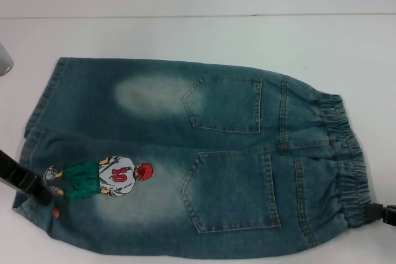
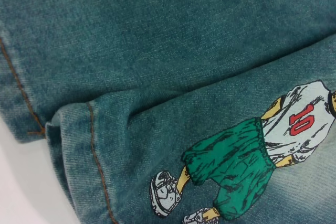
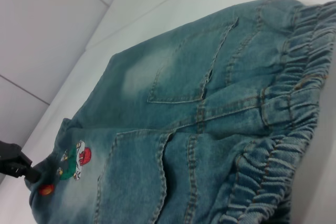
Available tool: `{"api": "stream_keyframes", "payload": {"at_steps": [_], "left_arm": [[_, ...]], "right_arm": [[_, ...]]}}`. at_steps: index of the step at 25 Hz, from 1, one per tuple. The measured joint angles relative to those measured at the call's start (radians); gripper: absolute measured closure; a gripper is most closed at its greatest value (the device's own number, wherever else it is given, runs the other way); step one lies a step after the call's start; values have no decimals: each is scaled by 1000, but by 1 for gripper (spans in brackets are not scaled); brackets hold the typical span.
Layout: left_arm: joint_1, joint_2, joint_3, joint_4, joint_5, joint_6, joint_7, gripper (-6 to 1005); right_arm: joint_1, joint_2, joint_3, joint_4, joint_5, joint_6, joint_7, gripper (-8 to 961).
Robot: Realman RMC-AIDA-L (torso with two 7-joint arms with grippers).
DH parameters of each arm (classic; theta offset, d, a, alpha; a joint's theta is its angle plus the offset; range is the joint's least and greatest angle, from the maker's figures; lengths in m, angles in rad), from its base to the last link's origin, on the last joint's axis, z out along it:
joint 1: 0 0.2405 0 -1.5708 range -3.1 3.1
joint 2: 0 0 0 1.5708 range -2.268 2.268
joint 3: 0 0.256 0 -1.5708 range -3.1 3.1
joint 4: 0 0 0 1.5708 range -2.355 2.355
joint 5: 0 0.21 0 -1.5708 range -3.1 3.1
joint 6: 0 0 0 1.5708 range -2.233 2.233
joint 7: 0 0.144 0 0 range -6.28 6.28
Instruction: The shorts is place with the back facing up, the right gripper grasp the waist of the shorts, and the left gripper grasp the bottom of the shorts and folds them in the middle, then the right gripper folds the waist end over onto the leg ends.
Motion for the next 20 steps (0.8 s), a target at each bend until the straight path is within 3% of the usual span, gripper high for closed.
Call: {"api": "stream_keyframes", "payload": {"at_steps": [10, 20], "left_arm": [[2, -3, -6, -5, 0, -12, 0, 947], [28, 2, -85, 3, 0, -29, 25, 947]], "right_arm": [[5, -4, 15, -18, 6, -36, -6, 915], [20, -5, 74, -25, 8, -36, -7, 919]]}}
